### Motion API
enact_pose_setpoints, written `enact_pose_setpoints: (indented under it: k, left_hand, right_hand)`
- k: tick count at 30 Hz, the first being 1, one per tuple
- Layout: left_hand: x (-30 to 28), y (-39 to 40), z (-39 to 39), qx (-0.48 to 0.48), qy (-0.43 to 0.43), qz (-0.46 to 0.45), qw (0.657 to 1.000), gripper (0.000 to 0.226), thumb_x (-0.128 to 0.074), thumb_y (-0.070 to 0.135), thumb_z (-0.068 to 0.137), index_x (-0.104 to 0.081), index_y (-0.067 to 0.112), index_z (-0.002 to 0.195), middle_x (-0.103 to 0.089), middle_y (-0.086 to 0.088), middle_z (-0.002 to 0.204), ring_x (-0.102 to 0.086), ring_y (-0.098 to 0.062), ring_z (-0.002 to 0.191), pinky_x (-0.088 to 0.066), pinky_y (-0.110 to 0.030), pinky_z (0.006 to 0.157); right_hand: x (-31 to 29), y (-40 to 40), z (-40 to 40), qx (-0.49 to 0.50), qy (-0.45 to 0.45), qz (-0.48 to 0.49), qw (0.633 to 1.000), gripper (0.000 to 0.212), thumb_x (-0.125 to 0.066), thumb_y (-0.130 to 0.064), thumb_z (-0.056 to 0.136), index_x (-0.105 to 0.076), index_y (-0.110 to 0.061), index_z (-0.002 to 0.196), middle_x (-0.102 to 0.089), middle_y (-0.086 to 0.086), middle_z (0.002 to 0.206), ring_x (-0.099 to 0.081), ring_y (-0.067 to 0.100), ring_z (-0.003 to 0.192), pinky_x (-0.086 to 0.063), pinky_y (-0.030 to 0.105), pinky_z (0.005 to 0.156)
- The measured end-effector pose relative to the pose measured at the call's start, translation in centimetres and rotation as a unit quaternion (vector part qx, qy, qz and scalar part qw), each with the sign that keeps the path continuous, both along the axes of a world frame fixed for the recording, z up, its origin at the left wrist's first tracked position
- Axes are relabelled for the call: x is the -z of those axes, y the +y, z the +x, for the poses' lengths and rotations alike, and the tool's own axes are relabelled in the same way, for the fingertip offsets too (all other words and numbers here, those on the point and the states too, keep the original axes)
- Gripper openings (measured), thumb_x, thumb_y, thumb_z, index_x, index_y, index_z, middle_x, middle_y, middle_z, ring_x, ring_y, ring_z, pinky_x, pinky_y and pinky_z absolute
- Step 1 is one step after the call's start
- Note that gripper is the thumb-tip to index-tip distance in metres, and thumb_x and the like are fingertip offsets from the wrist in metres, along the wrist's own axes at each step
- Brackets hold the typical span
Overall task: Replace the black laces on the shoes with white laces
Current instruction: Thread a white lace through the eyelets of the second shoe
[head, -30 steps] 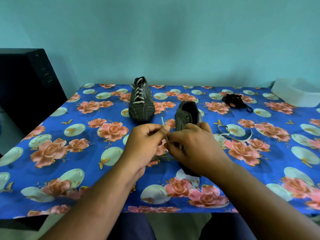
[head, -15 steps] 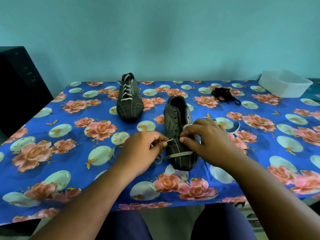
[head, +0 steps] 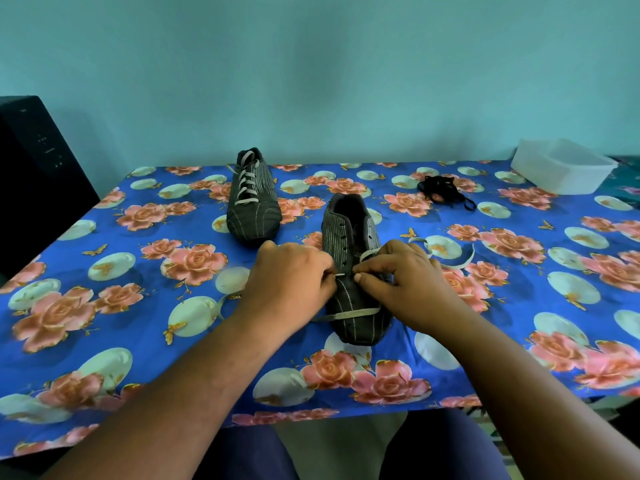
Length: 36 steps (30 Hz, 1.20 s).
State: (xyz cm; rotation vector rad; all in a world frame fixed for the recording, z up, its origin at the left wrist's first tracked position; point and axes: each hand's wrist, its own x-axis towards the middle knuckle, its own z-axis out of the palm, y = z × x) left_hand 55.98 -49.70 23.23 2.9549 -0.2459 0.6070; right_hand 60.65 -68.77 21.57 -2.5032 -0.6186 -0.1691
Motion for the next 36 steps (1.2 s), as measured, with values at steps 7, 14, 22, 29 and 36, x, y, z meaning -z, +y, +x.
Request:
enact_pose_setpoints:
  k: [7, 14, 22, 29, 36]
  left_hand:
    - [-2.2, -1.4, 0.3, -0.020, 0.024, 0.188, 0.982, 0.020, -0.052, 0.025, 0.098, -0.047, 0.029, 0.079, -0.043, 0.005, 0.072, -0.058, -0.021, 0.090, -0.034, -0.041, 0.092]
    - [-2.4, -1.1, 0.6, -0.022, 0.056, 0.143, 0.988, 0.022, -0.046, 0.036, 0.100, -0.061, 0.027, 0.088, -0.044, 0.006, 0.071, -0.061, -0.019, 0.092, -0.033, -0.040, 0.088]
    - [-0.3, 0.7, 1.0, -0.042, 0.070, -0.159, 0.984, 0.017, -0.073, 0.051, 0.085, -0.072, 0.035, 0.080, -0.066, 0.018, 0.072, -0.063, -0.006, 0.080, -0.046, -0.041, 0.086]
    - [1.2, 0.8, 0.0, 0.012, 0.048, -0.111, 0.993, 0.019, -0.061, 0.052, 0.094, -0.073, 0.037, 0.093, -0.058, 0.015, 0.081, -0.058, -0.012, 0.092, -0.039, -0.040, 0.082]
    - [0.9, -0.2, -0.8, -0.032, 0.069, -0.066, 0.995, 0.061, -0.031, 0.084, 0.081, -0.065, 0.035, 0.096, -0.059, 0.013, 0.093, -0.056, -0.011, 0.099, -0.038, -0.040, 0.083]
  right_hand:
    - [0.6, 0.0, 0.4, -0.024, 0.022, 0.088, 0.996, 0.010, -0.069, -0.041, 0.091, -0.074, -0.046, 0.098, -0.053, -0.018, 0.093, -0.050, 0.016, 0.107, -0.041, 0.052, 0.099]
    - [0.8, 0.3, 0.6, -0.040, 0.035, 0.103, 0.993, 0.010, -0.070, -0.044, 0.089, -0.074, -0.047, 0.097, -0.055, -0.016, 0.096, -0.049, 0.015, 0.108, -0.042, 0.052, 0.098]
    - [1.0, 0.1, 1.0, -0.053, 0.061, 0.105, 0.991, 0.009, -0.068, -0.051, 0.088, -0.068, -0.060, 0.090, -0.054, -0.017, 0.099, -0.051, 0.015, 0.109, -0.042, 0.054, 0.098]
    - [0.5, -0.1, 1.7, -0.067, 0.086, 0.032, 0.994, 0.007, -0.064, -0.053, 0.091, -0.070, -0.049, 0.092, -0.052, -0.015, 0.102, -0.050, 0.016, 0.110, -0.040, 0.055, 0.101]
    - [0.1, -0.1, 1.0, -0.035, 0.035, 0.077, 0.996, 0.007, -0.071, -0.049, 0.086, -0.069, -0.049, 0.079, -0.062, -0.016, 0.093, -0.054, 0.015, 0.105, -0.038, 0.050, 0.098]
